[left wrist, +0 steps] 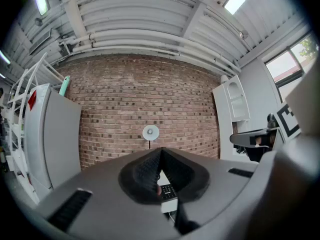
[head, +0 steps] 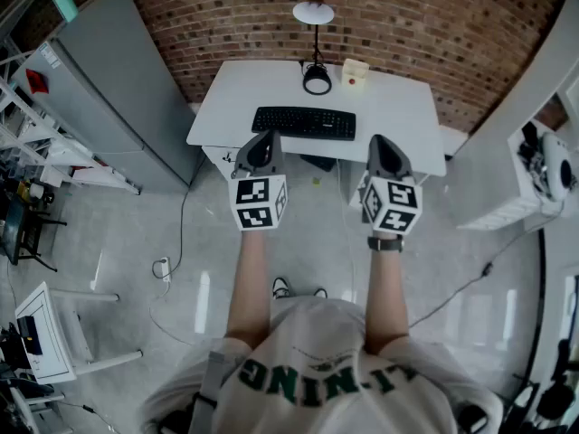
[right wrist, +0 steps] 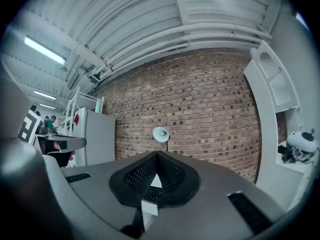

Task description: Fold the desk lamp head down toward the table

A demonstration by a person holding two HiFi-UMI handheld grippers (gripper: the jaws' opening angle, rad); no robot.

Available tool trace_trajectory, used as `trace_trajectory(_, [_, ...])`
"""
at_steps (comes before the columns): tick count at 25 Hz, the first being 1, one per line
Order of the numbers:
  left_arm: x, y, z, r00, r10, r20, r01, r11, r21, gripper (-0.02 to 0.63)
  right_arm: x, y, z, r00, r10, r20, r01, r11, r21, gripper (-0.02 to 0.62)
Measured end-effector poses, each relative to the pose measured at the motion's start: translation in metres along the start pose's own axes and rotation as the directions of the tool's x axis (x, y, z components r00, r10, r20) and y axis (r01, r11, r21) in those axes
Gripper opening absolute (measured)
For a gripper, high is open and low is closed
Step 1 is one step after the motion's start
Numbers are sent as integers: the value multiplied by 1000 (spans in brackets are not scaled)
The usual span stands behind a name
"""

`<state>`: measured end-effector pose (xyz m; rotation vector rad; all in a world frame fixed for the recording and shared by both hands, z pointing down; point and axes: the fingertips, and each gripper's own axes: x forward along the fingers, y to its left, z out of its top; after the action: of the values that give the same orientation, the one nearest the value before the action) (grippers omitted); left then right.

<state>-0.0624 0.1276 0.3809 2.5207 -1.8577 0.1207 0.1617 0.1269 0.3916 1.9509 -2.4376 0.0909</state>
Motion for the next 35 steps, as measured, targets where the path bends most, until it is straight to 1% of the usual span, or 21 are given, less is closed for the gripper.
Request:
trace_trajectory(5, [0,-11,-1,1000,8,-8,-8,1000,-7,-3,-5,-6,-3,1000,14,-10,-14,1000,1,2])
trace_trajectory(10, [-4,-21,-5,1000,26,-15,-26,999,-18,-3,-10,-9,-8,999,47,-18,-47,999,-3,2])
trace_trajectory(13, [-6,-26,-11,999,28,-22,-28,999,-25,-3,-9,-8,-11,997,78,-9,-78,997,26,2])
trace_trajectory(17, [4,-25,-25,998,22,-52,-21,1000,18,-3,6,-2,-24,993,112,-24,-110,992,57,3])
trace_trajectory(19, [11,-23,-27,998,19,-52,-18,1000,6,-3,14,-1,-26,993,117,-28,-115,992,59,3])
trace_trajectory(22, [29,-18,-26,999,13,-41,-14,1000,-22,-3,32,-1,-27,992,124,-22,-122,990,67,3])
trace_trajectory(27, [71,6,-31,999,0,-33,-1,1000,-30,-3,80,6,-33,989,146,-22,-144,987,64,3])
trace_trajectory(31, [115,28,-26,1000,-13,-26,12,999,-43,-3,128,7,-22,988,155,-14,-154,987,47,3])
trace_trajectory(35, [161,55,-13,999,-43,-26,42,998,-45,-3,177,12,-11,989,147,-20,-146,989,37,3])
